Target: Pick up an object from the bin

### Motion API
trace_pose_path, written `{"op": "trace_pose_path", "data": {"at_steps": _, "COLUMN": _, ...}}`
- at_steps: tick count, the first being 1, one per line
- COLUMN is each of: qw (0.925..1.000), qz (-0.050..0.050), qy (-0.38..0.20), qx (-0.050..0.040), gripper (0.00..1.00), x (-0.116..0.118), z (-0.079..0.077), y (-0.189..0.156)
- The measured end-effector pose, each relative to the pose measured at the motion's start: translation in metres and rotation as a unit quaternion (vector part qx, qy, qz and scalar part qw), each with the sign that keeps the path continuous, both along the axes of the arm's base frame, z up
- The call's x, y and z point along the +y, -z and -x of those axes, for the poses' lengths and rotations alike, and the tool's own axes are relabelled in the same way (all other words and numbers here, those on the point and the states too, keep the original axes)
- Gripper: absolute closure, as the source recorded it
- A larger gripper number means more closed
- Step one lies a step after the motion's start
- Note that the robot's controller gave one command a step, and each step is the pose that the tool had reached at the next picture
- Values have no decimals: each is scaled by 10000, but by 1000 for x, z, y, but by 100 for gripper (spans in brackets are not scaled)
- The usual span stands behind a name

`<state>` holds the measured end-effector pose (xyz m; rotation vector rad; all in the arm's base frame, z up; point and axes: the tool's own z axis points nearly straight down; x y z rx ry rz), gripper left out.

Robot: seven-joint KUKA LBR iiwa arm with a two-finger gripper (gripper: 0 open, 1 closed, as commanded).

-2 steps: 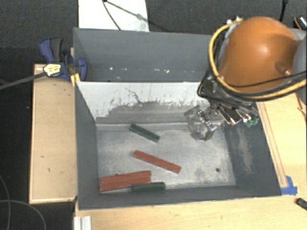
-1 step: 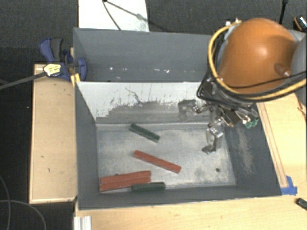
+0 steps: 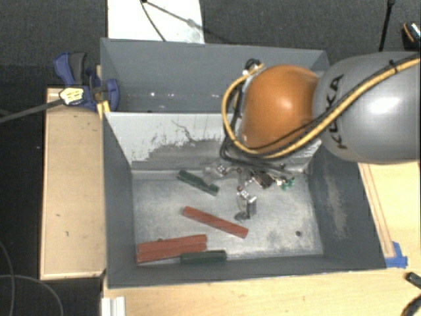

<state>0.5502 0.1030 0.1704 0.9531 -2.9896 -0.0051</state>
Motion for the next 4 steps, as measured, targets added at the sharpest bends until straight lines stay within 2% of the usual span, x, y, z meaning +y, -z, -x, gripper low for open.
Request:
{"op": "trace_pose_path", "data": {"at_steps": 1, "qw": 9998, "qz": 14, "qy": 193, "qx": 8, "gripper": 0, "x": -10, "z": 12, "y": 104}}
{"op": "trace_pose_path", "data": {"at_steps": 2, "qw": 9971, "qz": 5, "qy": -764, "qx": -69, "gripper": 0, "x": -33, "z": 1, "y": -26}}
{"op": "trace_pose_path", "data": {"at_steps": 3, "qw": 9934, "qz": -5, "qy": -1151, "qx": 4, "gripper": 0, "x": -9, "z": 58, "y": 104}}
{"op": "trace_pose_path", "data": {"at_steps": 4, "qw": 9996, "qz": 15, "qy": -282, "qx": -64, "gripper": 0, "x": -74, "z": 10, "y": 31}}
